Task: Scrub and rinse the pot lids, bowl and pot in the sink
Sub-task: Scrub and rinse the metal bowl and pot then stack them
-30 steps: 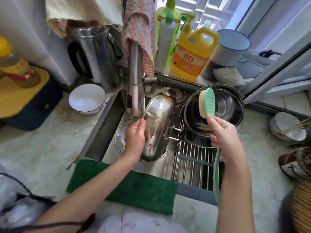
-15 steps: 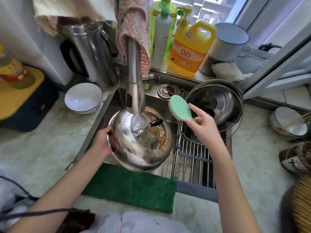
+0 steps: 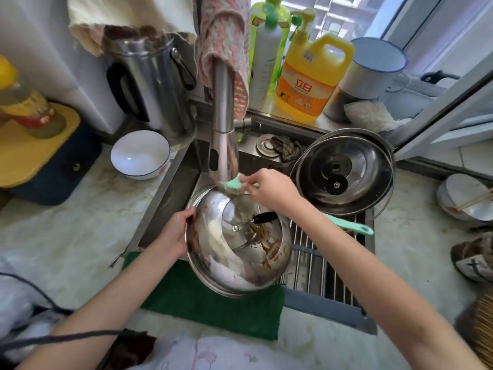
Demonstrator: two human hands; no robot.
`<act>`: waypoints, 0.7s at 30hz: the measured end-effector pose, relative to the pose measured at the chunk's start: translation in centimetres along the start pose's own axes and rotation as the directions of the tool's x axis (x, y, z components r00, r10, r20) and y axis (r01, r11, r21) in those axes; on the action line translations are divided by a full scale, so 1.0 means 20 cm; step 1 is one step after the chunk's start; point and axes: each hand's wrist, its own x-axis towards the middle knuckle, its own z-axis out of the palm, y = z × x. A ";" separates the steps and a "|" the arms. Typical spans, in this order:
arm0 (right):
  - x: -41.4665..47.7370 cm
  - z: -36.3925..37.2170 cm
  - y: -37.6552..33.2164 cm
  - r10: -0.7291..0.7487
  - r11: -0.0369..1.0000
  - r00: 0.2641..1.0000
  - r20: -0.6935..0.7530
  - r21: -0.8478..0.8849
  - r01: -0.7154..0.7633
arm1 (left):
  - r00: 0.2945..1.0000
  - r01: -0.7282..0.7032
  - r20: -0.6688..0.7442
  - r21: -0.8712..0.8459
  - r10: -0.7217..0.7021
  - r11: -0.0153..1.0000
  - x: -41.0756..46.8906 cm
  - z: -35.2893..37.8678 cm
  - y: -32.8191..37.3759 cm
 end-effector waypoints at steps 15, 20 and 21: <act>0.06 0.01 0.00 -0.074 0.997 0.995 -0.072 -0.032 0.072 | 0.995 -0.061 0.082 0.095 0.053 0.994 0.07 0.03 0.08; -0.11 0.02 -0.19 -0.368 0.926 0.926 0.087 -0.059 0.373 | 0.991 -0.073 0.120 0.053 0.066 0.996 0.06 0.01 0.07; -0.09 0.01 -0.18 -0.344 0.934 0.936 0.075 -0.076 0.349 | 0.989 -0.072 0.131 0.054 0.065 0.996 0.05 0.02 0.07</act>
